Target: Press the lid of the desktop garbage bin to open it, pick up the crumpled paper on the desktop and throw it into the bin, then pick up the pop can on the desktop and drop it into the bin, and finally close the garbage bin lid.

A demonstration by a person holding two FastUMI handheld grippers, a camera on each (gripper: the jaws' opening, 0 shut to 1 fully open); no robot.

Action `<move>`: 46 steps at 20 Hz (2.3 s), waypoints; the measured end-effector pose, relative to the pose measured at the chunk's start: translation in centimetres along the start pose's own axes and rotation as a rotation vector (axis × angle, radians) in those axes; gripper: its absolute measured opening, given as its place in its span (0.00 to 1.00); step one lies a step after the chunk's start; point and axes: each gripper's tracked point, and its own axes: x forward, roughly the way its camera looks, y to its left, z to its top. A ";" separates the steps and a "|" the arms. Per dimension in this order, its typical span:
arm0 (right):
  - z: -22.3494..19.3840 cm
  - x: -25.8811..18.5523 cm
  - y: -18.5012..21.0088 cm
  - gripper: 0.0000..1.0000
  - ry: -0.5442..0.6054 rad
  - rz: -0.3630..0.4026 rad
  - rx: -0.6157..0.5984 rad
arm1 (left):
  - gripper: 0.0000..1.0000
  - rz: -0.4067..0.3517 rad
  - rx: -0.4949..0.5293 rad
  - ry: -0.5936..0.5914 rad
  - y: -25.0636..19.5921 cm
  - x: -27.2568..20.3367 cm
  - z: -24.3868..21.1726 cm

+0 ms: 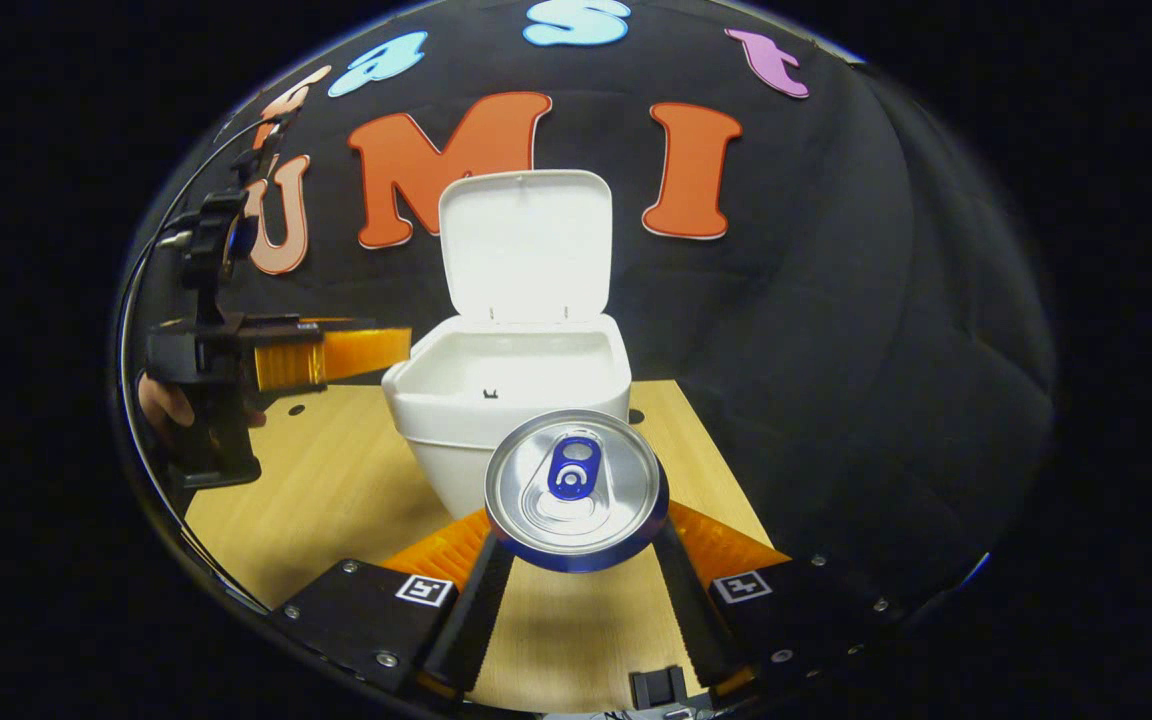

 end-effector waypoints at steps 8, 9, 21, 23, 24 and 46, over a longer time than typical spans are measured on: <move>3.9 1.2 1.7 0.75 -0.052 0.036 -0.041 | 0.96 0.119 -0.009 0.025 4.0 -3.1 -2.0; 4.2 1.2 1.9 0.80 -0.055 0.043 -0.043 | 0.96 0.139 0.005 0.030 4.9 -3.7 -2.5; 10.3 4.0 4.3 0.79 -0.137 0.116 -0.112 | 0.96 0.347 0.045 0.013 10.7 -12.4 -4.6; 10.7 5.1 5.0 0.79 -0.130 0.126 -0.109 | 0.96 0.388 0.043 0.002 11.9 -15.1 -5.1; 10.6 5.7 5.3 0.79 -0.124 0.129 -0.109 | 0.96 0.406 0.035 0.000 12.4 -16.0 -5.3; 4.7 12.6 6.5 0.81 0.057 0.077 -0.058 | 0.96 0.564 -0.088 0.049 18.1 -22.7 -10.5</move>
